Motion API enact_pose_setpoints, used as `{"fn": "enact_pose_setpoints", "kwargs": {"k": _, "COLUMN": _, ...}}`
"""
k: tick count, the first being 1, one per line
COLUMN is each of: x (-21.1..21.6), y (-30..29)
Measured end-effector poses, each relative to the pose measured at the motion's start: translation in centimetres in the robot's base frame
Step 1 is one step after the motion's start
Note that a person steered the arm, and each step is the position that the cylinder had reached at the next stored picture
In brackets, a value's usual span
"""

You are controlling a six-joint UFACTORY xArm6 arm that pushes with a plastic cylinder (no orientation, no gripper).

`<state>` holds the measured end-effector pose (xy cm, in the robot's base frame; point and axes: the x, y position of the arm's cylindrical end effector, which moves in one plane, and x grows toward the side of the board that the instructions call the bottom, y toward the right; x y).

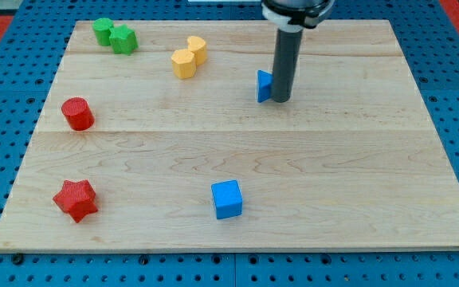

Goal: Push blue triangle closer to blue cube

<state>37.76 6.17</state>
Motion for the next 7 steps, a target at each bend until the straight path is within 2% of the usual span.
{"fn": "enact_pose_setpoints", "kwargs": {"k": 1, "x": -4.7, "y": -1.5}}
{"fn": "enact_pose_setpoints", "kwargs": {"k": 2, "x": -5.7, "y": 1.4}}
{"fn": "enact_pose_setpoints", "kwargs": {"k": 4, "x": -7.1, "y": -6.5}}
{"fn": "enact_pose_setpoints", "kwargs": {"k": 5, "x": -8.5, "y": -7.5}}
{"fn": "enact_pose_setpoints", "kwargs": {"k": 6, "x": -4.6, "y": -11.0}}
{"fn": "enact_pose_setpoints", "kwargs": {"k": 7, "x": -0.8, "y": -10.1}}
